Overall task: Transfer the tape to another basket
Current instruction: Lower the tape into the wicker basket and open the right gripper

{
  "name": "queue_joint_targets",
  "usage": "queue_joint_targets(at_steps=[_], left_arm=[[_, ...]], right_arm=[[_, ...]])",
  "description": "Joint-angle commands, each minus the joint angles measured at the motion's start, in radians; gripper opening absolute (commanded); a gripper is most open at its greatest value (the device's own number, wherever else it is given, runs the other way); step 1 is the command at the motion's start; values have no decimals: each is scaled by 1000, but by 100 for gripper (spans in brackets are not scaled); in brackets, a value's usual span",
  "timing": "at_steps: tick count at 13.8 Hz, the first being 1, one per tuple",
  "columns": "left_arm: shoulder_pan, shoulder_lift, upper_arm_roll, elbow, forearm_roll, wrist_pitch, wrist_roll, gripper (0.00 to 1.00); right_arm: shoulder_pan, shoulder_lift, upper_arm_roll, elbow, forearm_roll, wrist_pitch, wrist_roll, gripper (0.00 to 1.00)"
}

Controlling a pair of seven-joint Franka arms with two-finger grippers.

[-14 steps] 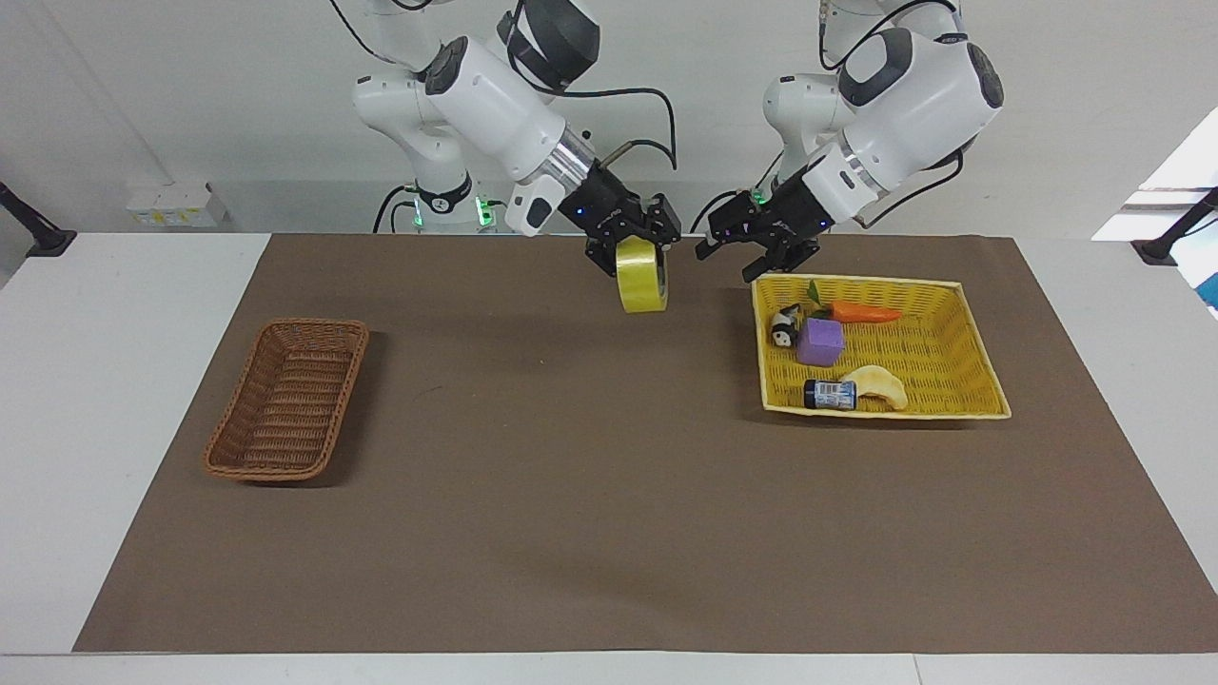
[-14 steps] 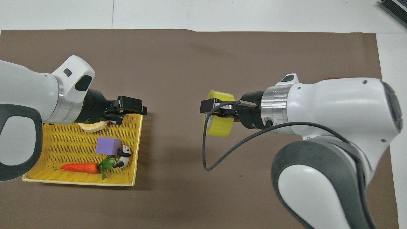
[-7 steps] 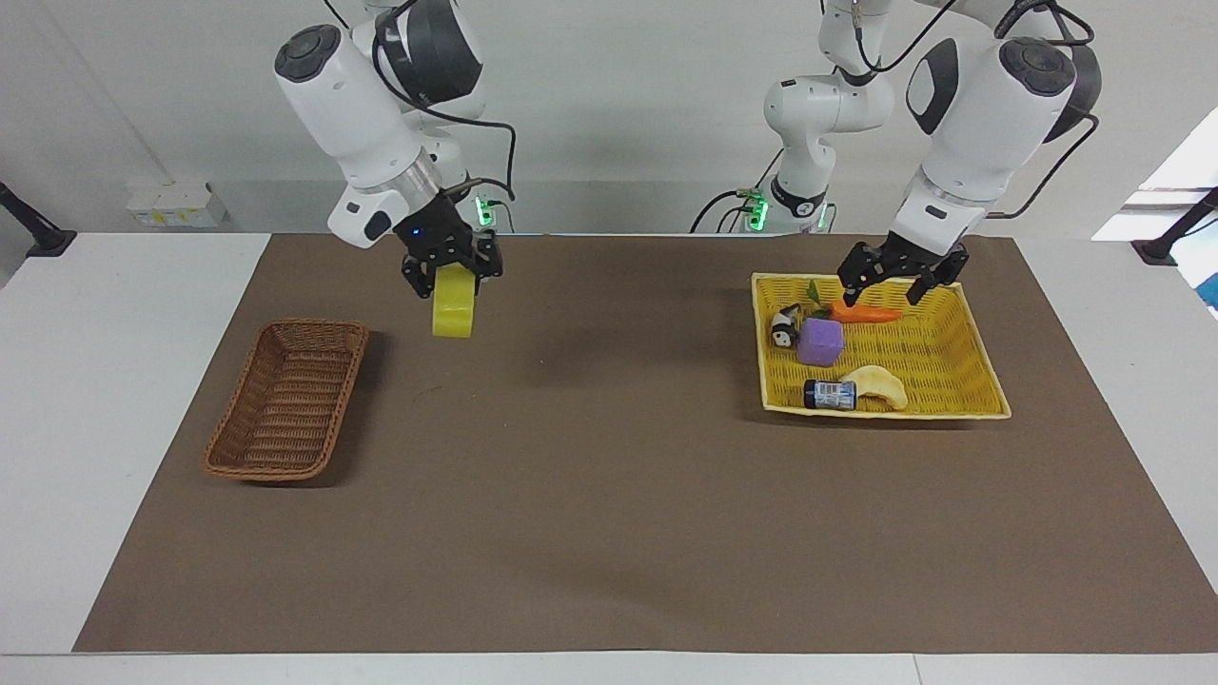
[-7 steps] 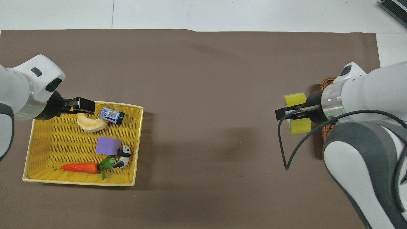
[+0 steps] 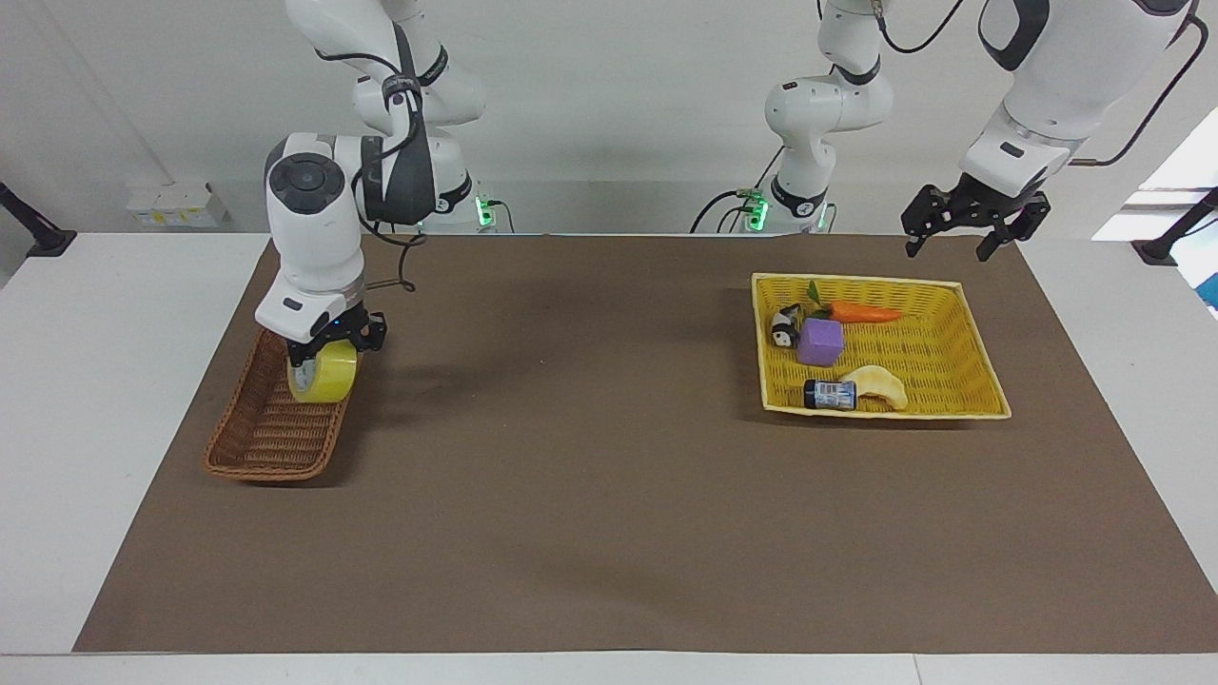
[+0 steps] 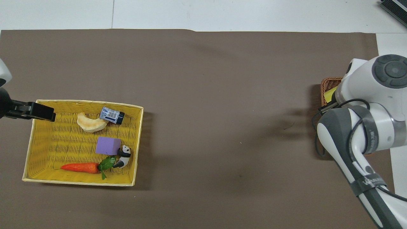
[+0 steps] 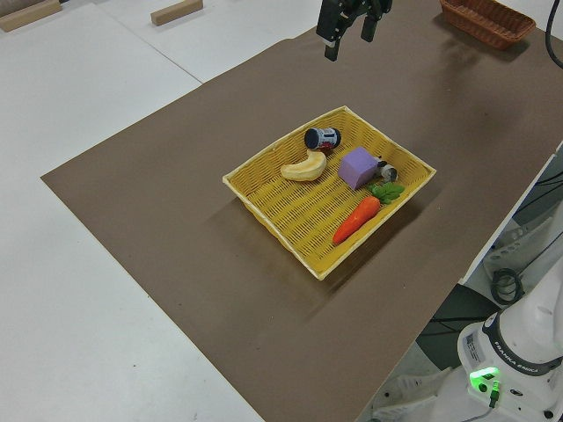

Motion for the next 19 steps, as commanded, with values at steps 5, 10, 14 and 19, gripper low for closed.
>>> queue_joint_targets(at_steps=[5,10,14,19], left_arm=[[12,3,-9,7,18,-15,14,100],[12,3,-9,8,20,-15,14,100],[12,3,-9,7,20,-15,14,100],[12,3,-9,7,20,-15,14,100]], right_arm=[[-4,12,-113,-136,-180,240,-143,0],[-7,35,-153,-220,-203,387,-170,0],[-7,35,-171,-263,-221,445,-198,0],[-8,19,-193,-313,-210,463,-269,100]])
